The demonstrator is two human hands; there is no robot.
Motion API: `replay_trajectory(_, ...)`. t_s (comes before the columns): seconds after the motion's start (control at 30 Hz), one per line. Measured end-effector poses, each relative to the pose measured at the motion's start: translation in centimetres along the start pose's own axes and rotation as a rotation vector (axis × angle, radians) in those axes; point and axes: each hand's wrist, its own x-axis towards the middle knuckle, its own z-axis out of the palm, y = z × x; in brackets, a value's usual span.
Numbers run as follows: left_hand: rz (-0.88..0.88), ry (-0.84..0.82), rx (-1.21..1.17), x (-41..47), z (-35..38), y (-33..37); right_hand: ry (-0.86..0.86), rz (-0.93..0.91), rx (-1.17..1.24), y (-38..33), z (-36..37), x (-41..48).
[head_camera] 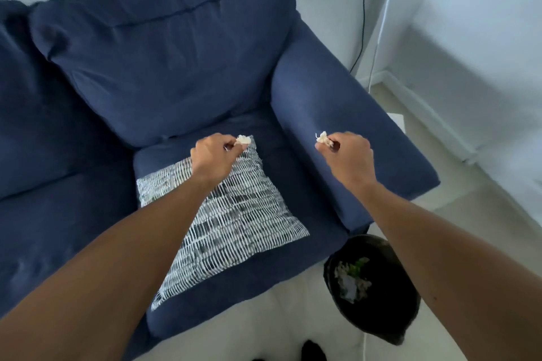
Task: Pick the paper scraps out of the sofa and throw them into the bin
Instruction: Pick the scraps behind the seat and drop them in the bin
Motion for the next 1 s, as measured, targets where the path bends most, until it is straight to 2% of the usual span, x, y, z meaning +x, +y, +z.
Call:
replay_trajectory(0.3,0.151,-0.17,-0.023,-2.6,8.3,7.0,0.036,0.131,-0.075,8.7,-4.3,-5.2)
replay_trajectory(0.67,0.295,-0.446,-0.112,-10.3,18.6,15.2,0.109,0.292,-0.089,19.0,-10.4,-11.8)
replay_trajectory(0.87,0.29,-0.524,-0.08,-13.7,23.0,16.6,0.106,0.34,-0.094,23.6,-10.6,-14.8)
replay_trajectory(1.0,0.218,-0.556,-0.047,-14.8,25.1,16.4,0.074,0.388,-0.104,26.4,-9.4,-16.4)
